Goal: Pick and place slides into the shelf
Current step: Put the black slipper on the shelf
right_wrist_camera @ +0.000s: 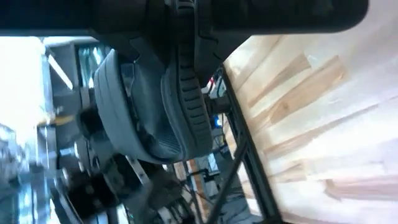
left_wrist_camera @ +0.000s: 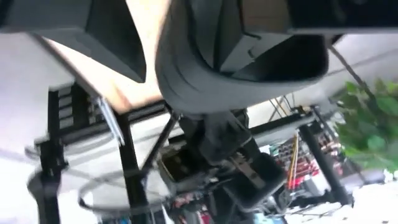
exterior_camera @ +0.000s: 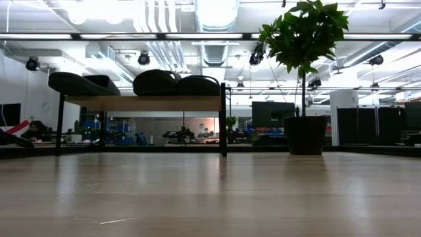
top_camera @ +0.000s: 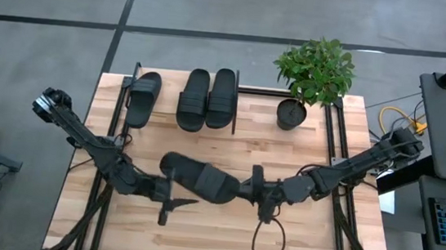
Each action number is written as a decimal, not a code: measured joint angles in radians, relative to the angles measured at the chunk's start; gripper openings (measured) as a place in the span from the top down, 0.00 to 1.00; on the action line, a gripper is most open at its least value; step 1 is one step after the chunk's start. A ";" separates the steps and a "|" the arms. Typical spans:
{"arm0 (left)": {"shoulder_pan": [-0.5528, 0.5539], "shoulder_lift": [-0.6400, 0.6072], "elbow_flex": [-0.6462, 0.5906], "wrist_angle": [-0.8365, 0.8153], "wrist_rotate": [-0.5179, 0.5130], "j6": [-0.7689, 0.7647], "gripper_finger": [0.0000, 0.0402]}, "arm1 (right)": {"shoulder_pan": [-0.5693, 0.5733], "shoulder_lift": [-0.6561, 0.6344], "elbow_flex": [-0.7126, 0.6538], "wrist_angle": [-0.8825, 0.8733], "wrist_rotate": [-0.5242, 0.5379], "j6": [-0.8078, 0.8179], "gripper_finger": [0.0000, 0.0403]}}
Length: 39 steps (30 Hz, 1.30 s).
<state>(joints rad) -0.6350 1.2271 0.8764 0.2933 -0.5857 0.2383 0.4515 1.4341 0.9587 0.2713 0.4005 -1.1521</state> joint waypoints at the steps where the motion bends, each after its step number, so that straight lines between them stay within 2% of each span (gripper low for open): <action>1: 0.000 -0.023 0.000 -0.038 0.000 0.021 0.56 | 0.000 -0.009 -0.002 0.001 0.006 0.027 0.93; 6: -0.002 -0.136 0.007 -0.220 -0.016 0.048 0.49 | -0.001 -0.070 -0.017 -0.014 0.032 0.224 0.93; 9: -0.011 -0.207 0.002 -0.319 -0.017 0.064 0.48 | -0.002 -0.112 -0.030 -0.021 0.039 0.329 0.93; 13: -0.024 -0.265 0.000 -0.365 -0.026 0.133 0.48 | -0.002 -0.181 -0.040 -0.033 0.076 0.448 0.93; 15: -0.025 -0.280 0.000 -0.392 -0.040 0.194 0.48 | 0.000 -0.211 -0.051 -0.037 0.061 0.479 0.93; 19: -0.023 -0.281 -0.008 -0.410 -0.134 0.288 0.48 | 0.005 -0.263 -0.055 -0.031 -0.027 0.570 0.93; 22: -0.023 -0.282 -0.008 -0.406 -0.178 0.346 0.48 | 0.012 -0.289 -0.055 -0.027 -0.059 0.610 0.93; 26: -0.022 -0.301 -0.010 -0.406 -0.189 0.352 0.48 | 0.017 -0.300 -0.055 -0.026 -0.061 0.620 0.93; 30: -0.020 -0.326 -0.014 -0.407 -0.262 0.352 0.48 | 0.018 -0.300 -0.055 -0.021 -0.068 0.628 0.93; 39: -0.019 -0.311 -0.016 -0.379 -0.245 0.346 0.48 | 0.017 -0.298 -0.055 0.017 -0.106 0.600 0.93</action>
<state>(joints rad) -0.6540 0.9159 0.8608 -0.0856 -0.8307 0.5838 0.4686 1.1362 0.9039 0.2884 0.2942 -0.5525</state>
